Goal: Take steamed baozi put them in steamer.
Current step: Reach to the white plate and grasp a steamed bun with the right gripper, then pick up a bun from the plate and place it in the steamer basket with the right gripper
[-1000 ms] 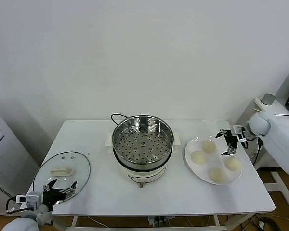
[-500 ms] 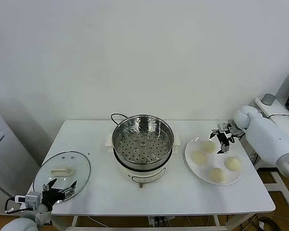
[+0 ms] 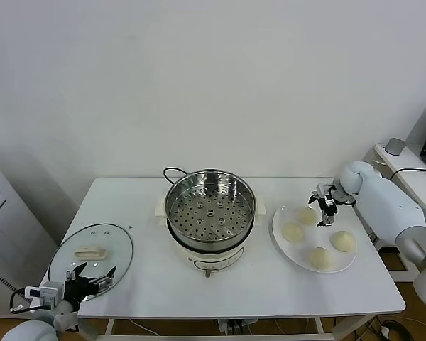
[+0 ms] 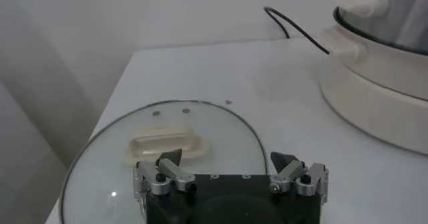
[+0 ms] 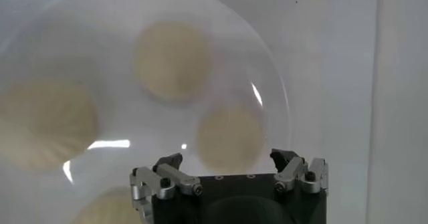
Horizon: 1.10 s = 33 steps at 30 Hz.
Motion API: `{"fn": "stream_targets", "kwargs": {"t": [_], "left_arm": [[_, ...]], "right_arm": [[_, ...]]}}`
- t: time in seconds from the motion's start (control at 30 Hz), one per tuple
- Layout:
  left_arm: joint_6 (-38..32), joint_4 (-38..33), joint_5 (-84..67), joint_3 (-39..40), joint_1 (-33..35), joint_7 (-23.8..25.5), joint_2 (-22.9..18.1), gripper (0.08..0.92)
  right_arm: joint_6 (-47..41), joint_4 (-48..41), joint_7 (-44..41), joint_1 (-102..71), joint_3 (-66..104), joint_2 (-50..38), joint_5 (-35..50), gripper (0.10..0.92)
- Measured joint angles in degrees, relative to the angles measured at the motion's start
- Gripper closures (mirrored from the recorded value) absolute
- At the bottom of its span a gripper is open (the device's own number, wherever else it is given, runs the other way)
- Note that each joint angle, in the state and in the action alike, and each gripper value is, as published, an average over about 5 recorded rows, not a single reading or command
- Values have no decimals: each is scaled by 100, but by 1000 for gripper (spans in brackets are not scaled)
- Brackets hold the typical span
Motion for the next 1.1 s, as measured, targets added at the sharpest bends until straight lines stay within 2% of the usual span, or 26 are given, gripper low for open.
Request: {"fn": "stream_targets", "kwargs": {"t": [0.4, 0.73, 1.1], "left_arm": [[-24, -35, -8, 15, 42, -3, 36, 177], [-45, -99, -9, 5, 98, -21, 52, 177], [-20, -153, -16, -37, 125, -60, 13, 177]], "right_arm": [[-128, -217, 67, -52, 136, 168, 1, 350], [-181, -277, 57, -99, 195, 186, -4, 563], [-255, 58, -69, 128, -93, -59, 349, 575]]}}
